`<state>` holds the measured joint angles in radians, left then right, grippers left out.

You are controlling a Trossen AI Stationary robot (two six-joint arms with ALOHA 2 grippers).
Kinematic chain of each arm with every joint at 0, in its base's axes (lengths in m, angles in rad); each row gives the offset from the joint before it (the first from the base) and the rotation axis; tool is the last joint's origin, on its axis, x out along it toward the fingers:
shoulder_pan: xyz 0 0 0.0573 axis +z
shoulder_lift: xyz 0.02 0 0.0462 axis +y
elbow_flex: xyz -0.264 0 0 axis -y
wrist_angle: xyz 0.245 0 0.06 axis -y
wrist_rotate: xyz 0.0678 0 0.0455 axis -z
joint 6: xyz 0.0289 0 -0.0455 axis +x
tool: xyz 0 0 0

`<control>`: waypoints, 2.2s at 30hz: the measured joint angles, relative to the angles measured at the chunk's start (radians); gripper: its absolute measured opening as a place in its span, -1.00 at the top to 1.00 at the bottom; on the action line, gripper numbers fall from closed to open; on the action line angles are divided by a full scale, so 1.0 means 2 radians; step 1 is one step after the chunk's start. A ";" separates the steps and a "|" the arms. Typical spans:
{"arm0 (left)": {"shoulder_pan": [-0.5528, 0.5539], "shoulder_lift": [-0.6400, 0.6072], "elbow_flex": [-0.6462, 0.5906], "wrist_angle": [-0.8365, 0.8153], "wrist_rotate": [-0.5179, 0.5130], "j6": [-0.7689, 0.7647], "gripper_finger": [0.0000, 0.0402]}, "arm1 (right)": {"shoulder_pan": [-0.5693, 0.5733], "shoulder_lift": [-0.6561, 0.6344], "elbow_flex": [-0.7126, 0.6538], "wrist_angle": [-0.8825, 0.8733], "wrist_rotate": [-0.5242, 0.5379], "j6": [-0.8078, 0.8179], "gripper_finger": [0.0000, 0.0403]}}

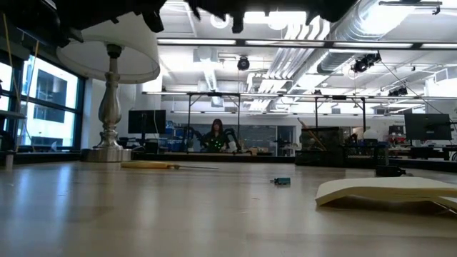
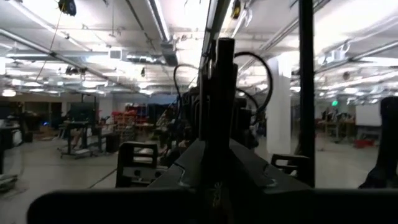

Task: Pick and place office supplies into organizer
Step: Put the black pen into the mesh desk organizer

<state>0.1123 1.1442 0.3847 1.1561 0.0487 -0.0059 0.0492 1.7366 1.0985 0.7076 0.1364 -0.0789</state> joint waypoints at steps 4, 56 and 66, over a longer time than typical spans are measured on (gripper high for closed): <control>0.000 0.000 0.000 -0.005 -0.013 0.005 0.88 | -0.007 0.005 0.000 0.002 -0.003 0.000 0.87; -0.001 -0.001 0.075 -0.261 -0.015 0.048 0.86 | -0.014 0.011 0.060 -0.173 -0.041 -0.029 0.88; 0.000 -0.016 0.074 -0.268 -0.038 0.048 0.66 | -0.018 0.010 0.060 -0.188 0.008 -0.030 0.93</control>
<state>0.1120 1.1131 0.5335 0.6195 -0.0276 0.0893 0.0129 1.7573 1.2182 0.3311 0.1518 -0.1380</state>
